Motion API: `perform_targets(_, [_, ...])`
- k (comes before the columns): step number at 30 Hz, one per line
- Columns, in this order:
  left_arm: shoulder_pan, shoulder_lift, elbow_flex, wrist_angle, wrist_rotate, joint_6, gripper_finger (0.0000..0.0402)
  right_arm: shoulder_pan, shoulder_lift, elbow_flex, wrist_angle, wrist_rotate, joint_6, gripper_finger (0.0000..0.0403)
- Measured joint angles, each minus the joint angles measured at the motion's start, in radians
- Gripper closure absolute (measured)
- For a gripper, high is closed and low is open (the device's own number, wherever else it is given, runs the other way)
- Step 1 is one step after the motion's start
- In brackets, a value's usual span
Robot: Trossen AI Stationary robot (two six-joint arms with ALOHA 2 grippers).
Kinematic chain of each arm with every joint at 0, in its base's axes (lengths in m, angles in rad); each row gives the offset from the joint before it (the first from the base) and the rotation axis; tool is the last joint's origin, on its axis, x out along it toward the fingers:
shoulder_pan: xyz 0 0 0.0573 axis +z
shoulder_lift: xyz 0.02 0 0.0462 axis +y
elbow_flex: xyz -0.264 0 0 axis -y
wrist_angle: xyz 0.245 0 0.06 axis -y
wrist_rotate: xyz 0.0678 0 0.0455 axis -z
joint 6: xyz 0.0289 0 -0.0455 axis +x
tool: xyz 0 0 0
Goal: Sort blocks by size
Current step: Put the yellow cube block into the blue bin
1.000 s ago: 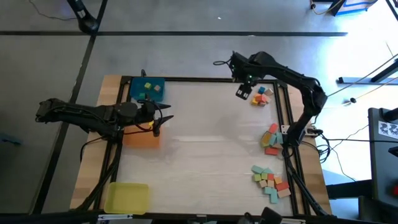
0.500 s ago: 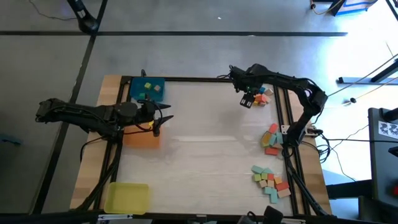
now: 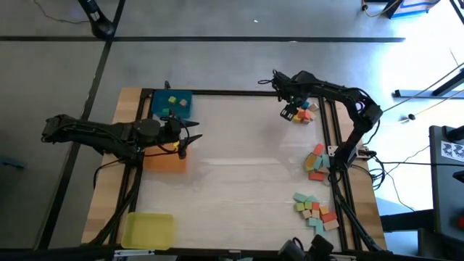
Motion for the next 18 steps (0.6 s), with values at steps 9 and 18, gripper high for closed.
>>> perform_targets(9, [0.000,0.000,0.000,0.003,0.000,0.009,0.0196,-0.002,0.000,-0.160,0.045,-0.017,-0.086,0.0274])
perform_targets(18, [0.000,0.000,0.000,0.003,0.000,0.001,0.0196,-0.001,0.000,-0.234,0.191,0.004,-0.149,0.0397])
